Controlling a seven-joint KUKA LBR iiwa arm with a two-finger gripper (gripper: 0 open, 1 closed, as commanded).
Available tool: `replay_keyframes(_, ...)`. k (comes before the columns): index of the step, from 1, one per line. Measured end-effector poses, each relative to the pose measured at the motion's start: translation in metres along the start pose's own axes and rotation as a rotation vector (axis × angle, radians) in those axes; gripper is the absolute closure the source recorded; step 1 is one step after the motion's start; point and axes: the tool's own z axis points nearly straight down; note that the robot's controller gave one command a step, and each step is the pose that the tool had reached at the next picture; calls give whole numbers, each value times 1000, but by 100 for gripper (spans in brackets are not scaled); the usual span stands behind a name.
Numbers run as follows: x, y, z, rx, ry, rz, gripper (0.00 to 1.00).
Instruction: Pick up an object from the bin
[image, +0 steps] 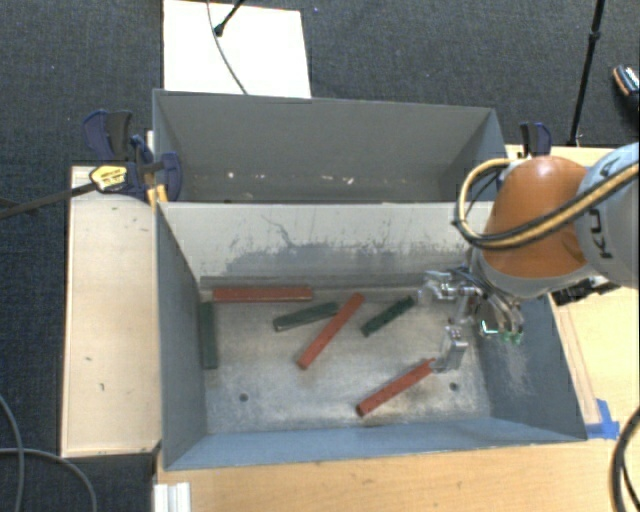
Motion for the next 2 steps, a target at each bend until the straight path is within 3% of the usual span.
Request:
replay_keyframes(1, 59, 61, 60, 0, -8, -261, 0)
replay_keyframes(2, 42, 63, 28, 1, -11, -264, 0)
